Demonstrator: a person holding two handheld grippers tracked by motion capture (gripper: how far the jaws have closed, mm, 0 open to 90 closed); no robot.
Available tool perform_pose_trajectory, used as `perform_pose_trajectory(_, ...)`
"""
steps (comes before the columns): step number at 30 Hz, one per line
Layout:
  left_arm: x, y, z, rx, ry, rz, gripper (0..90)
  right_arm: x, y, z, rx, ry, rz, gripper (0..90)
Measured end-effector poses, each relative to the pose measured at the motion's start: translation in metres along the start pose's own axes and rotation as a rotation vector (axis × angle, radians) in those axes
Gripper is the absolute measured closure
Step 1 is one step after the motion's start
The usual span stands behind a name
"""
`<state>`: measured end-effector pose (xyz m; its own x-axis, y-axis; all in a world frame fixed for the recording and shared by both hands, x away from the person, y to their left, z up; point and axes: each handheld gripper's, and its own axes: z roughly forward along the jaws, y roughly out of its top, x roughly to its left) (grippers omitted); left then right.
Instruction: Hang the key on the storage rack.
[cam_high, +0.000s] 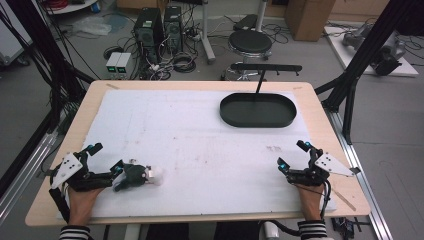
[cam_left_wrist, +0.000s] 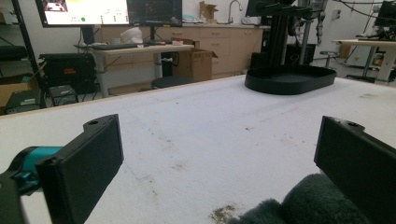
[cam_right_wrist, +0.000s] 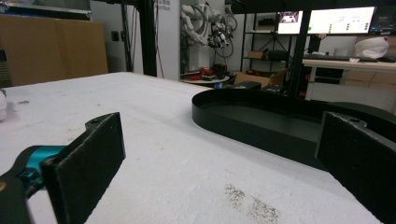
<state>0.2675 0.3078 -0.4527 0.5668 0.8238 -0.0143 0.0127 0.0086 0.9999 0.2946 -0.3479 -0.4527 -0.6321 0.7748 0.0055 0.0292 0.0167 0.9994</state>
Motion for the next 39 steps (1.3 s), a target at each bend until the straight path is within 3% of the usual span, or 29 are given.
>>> perform_pose_trajectory(4,0.002,0.000,-0.001,-0.010,-0.008,-0.015,1.7,0.000,0.000,0.000,0.000,0.000,-0.001,0.6)
perform_pose_trajectory(8,0.004,0.003,-0.003,-0.015,-0.007,-0.004,1.7,0.000,0.000,0.000,-0.003,0.000,0.000,0.6)
perform_pose_trajectory(12,0.007,0.014,-0.004,-0.017,-0.038,0.010,1.7,0.000,0.000,0.000,-0.003,0.000,0.000,0.5)
perform_pose_trajectory(15,0.009,0.026,-0.003,0.005,-0.077,0.030,1.7,0.000,0.000,0.000,-0.003,0.000,-0.001,0.5)
perform_pose_trajectory(22,0.011,0.044,-0.001,0.033,-0.114,0.081,1.7,0.000,0.000,0.000,-0.003,0.000,0.000,0.6)
perform_pose_trajectory(25,0.012,0.056,0.002,0.059,-0.150,0.113,1.7,0.000,0.000,0.000,-0.003,0.000,-0.001,0.6)
perform_pose_trajectory(36,0.015,0.076,0.011,0.134,-0.236,0.174,1.7,0.000,0.000,0.000,0.000,0.000,0.001,0.6)
perform_pose_trajectory(39,0.016,0.082,0.016,0.163,-0.283,0.190,1.7,0.000,0.000,0.000,0.001,0.001,-0.001,0.6)
